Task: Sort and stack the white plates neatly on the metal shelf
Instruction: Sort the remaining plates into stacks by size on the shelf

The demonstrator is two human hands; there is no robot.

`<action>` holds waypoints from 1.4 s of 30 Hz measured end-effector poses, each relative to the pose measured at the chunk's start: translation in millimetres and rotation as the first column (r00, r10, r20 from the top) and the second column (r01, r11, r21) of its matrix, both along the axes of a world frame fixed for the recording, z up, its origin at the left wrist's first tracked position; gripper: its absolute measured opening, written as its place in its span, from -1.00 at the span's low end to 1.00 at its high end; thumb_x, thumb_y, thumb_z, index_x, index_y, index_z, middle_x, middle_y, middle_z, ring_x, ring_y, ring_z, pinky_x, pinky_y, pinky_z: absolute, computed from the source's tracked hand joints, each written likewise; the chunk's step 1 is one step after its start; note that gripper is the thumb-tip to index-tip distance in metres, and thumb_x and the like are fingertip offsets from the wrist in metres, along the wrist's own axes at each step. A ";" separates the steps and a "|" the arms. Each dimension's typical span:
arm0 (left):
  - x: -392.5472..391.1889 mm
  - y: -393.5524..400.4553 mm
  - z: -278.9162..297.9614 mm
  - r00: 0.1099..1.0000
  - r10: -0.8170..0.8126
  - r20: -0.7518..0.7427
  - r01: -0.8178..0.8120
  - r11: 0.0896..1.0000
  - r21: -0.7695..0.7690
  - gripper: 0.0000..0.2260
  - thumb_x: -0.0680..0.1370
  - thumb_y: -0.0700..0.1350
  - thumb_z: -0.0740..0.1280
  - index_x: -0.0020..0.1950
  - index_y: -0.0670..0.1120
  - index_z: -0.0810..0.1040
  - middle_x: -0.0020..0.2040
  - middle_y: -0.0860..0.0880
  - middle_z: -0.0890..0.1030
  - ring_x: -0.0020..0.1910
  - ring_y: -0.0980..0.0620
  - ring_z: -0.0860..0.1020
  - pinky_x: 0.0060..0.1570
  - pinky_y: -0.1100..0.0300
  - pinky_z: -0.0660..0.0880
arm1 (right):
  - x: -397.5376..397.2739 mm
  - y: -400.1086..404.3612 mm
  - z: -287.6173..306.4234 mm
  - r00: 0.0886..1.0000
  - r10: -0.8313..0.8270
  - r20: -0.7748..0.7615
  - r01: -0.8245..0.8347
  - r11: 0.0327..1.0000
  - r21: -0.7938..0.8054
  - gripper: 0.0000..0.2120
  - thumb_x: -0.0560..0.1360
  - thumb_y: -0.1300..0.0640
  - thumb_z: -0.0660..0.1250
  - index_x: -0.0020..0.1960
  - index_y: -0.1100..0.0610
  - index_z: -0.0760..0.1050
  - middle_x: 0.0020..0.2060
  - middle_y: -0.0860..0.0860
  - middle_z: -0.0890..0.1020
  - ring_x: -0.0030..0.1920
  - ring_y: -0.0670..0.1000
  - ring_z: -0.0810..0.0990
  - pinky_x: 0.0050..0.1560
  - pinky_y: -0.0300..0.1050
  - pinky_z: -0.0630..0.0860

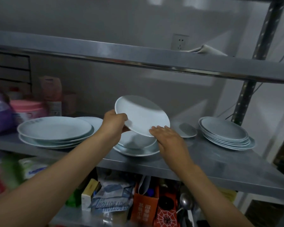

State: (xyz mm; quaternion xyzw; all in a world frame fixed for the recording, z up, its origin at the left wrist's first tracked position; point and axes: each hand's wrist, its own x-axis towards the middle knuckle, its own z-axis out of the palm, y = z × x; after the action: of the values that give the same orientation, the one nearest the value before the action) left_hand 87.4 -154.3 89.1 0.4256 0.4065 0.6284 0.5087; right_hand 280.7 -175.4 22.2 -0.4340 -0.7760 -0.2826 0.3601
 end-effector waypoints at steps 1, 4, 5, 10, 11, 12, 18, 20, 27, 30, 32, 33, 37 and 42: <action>-5.8 1.1 -1.9 0.999 -0.036 -0.015 0.036 0.999 -0.012 -0.75 0.52 -0.40 0.19 0.20 -0.35 0.43 -0.06 -0.20 0.57 -0.13 -0.13 0.59 -0.34 0.11 0.63 | -1.2 -0.2 -0.9 1.000 0.011 0.006 -0.010 1.000 -0.009 -0.49 0.24 0.51 0.44 0.14 0.18 0.62 0.08 0.10 0.67 0.09 0.10 0.65 0.23 0.12 0.42; -22.7 12.5 -12.4 0.969 -0.094 -0.230 0.082 0.995 -0.060 -0.74 0.56 -0.22 0.29 0.20 -0.33 0.49 0.03 -0.24 0.62 -0.05 -0.15 0.62 -0.06 0.02 0.62 | -4.4 -2.4 -6.1 0.999 0.022 0.037 -0.019 0.997 -0.078 -0.53 0.26 0.49 0.42 0.12 0.18 0.62 0.03 0.10 0.69 0.02 0.11 0.68 0.12 0.13 0.57; -26.8 15.4 -16.3 0.915 -0.065 -0.398 0.045 0.997 -0.060 -0.70 0.57 -0.11 0.30 0.19 -0.28 0.52 0.06 -0.22 0.62 0.00 -0.16 0.61 0.04 -0.01 0.59 | -4.1 -2.7 -7.7 0.999 0.022 0.047 -0.016 0.993 -0.119 -0.56 0.29 0.48 0.39 0.11 0.17 0.61 0.01 0.10 0.70 -0.02 0.13 0.68 0.05 0.12 0.61; -37.4 19.0 -24.3 0.486 0.243 -0.840 -0.041 0.966 0.256 -0.65 0.67 -0.01 0.02 0.13 -0.21 0.48 0.11 -0.19 0.56 0.10 -0.19 0.49 0.06 0.05 0.38 | 3.2 1.5 -8.2 0.984 -0.061 0.166 0.110 0.948 -0.300 -0.60 0.34 0.40 0.27 0.09 0.07 0.57 -0.10 0.04 0.68 -0.10 0.14 0.64 -0.12 0.12 0.60; -39.5 19.9 -24.6 0.468 0.259 -0.845 -0.017 0.958 0.285 -0.65 0.67 -0.02 0.01 0.12 -0.21 0.48 0.09 -0.19 0.57 0.10 -0.19 0.50 0.04 0.05 0.38 | 4.2 1.8 -7.0 0.978 -0.070 0.198 0.132 0.939 -0.318 -0.62 0.34 0.39 0.26 0.06 0.06 0.57 -0.12 0.03 0.67 -0.12 0.14 0.62 -0.14 0.10 0.59; -41.5 21.6 -25.2 0.452 0.267 -0.851 0.004 0.953 0.301 -0.66 0.67 -0.02 0.01 0.13 -0.20 0.49 0.08 -0.18 0.58 0.10 -0.19 0.50 0.04 0.05 0.38 | 5.0 1.9 -5.7 0.970 -0.075 0.231 0.152 0.930 -0.334 -0.65 0.33 0.37 0.25 0.03 0.06 0.56 -0.14 0.02 0.66 -0.14 0.13 0.61 -0.18 0.07 0.58; -38.6 24.4 -29.9 0.426 0.217 -0.878 0.136 0.944 0.299 -0.76 0.67 -0.02 0.03 0.00 -0.11 0.42 -0.01 -0.13 0.52 -0.02 -0.05 0.46 -0.04 0.12 0.32 | 8.5 2.9 -5.0 0.949 -0.059 0.310 0.181 0.906 -0.383 -0.70 0.35 0.35 0.24 -0.04 0.03 0.52 -0.20 -0.02 0.62 -0.19 0.08 0.57 -0.25 0.01 0.52; -33.7 23.0 -30.9 0.439 0.176 -0.881 0.182 0.943 0.279 -0.71 0.67 -0.02 0.04 0.13 -0.16 0.47 0.10 -0.21 0.54 0.12 -0.08 0.47 0.00 0.17 0.28 | 10.1 3.4 -4.7 0.953 -0.051 0.298 0.172 0.902 -0.395 -0.71 0.35 0.35 0.23 -0.05 0.04 0.52 -0.20 -0.02 0.62 -0.18 0.08 0.56 -0.24 0.02 0.52; -9.9 24.7 -38.2 0.410 0.089 -0.908 0.302 0.926 0.227 -0.62 0.67 0.00 0.03 0.45 -0.07 0.33 0.44 -0.04 0.37 0.42 0.00 0.31 0.27 0.27 0.19 | 6.1 0.7 -8.0 0.982 -0.038 0.183 0.123 0.868 -0.481 -0.65 0.30 0.41 0.17 -0.04 0.12 0.56 -0.17 0.06 0.65 -0.12 0.15 0.55 -0.12 0.04 0.50; 1.8 26.9 -41.8 0.349 0.083 -0.933 0.330 0.922 0.205 -0.61 0.67 0.01 0.02 0.47 -0.07 0.29 0.46 -0.03 0.36 0.42 0.01 0.32 0.28 0.29 0.17 | 7.1 -4.0 -4.1 0.995 -0.032 0.093 0.074 0.871 -0.485 -0.57 0.33 0.46 0.15 0.05 0.14 0.60 -0.11 0.11 0.66 -0.05 0.17 0.57 0.05 -0.04 0.49; 9.3 28.3 -43.1 0.331 0.073 -0.941 0.347 0.918 0.193 -0.60 0.67 0.02 0.01 0.47 -0.07 0.29 0.44 -0.04 0.38 0.40 0.01 0.35 0.28 0.25 0.21 | 8.6 -8.4 -1.9 0.998 -0.024 0.061 0.051 0.877 -0.478 -0.51 0.38 0.47 0.15 0.17 0.12 0.58 0.04 0.10 0.66 0.07 0.14 0.57 0.14 -0.12 0.45; 13.3 28.2 -42.9 0.331 0.067 -0.941 0.353 0.916 0.190 -0.60 0.67 0.03 0.01 0.47 -0.06 0.30 0.43 -0.03 0.39 0.38 0.01 0.37 0.27 0.24 0.23 | 9.4 -11.3 -0.7 0.999 -0.009 0.034 0.023 0.885 -0.464 -0.49 0.38 0.48 0.16 0.22 0.13 0.56 0.12 0.09 0.64 0.15 0.12 0.56 0.18 -0.11 0.45; 32.6 26.1 -39.3 0.344 0.085 -0.935 0.394 0.891 0.226 -0.61 0.67 0.02 0.01 0.46 -0.07 0.31 0.44 -0.04 0.38 0.42 0.02 0.32 0.26 0.31 0.18 | 23.7 -16.3 -0.4 0.999 0.016 -0.043 -0.030 0.941 -0.337 -0.44 0.24 0.53 0.21 0.17 0.20 0.58 0.11 0.13 0.65 0.12 0.15 0.61 0.15 -0.06 0.49; 64.9 21.8 -33.6 0.287 0.114 -0.951 0.473 0.846 0.245 -0.64 0.67 -0.02 0.03 0.28 -0.22 0.42 0.29 -0.17 0.49 0.41 -0.04 0.33 0.17 0.27 0.25 | 60.5 -13.0 -8.9 0.984 -0.138 -0.116 0.094 0.940 -0.327 -0.45 0.24 0.51 0.24 0.18 0.21 0.58 0.09 0.17 0.65 0.10 0.18 0.62 0.13 -0.01 0.51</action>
State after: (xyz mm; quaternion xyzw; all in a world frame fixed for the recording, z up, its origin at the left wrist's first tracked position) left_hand 152.3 -132.5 55.5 0.8677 0.3996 0.2717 0.1168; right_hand 341.2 -188.5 13.4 -0.5500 -0.7579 -0.1433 0.3201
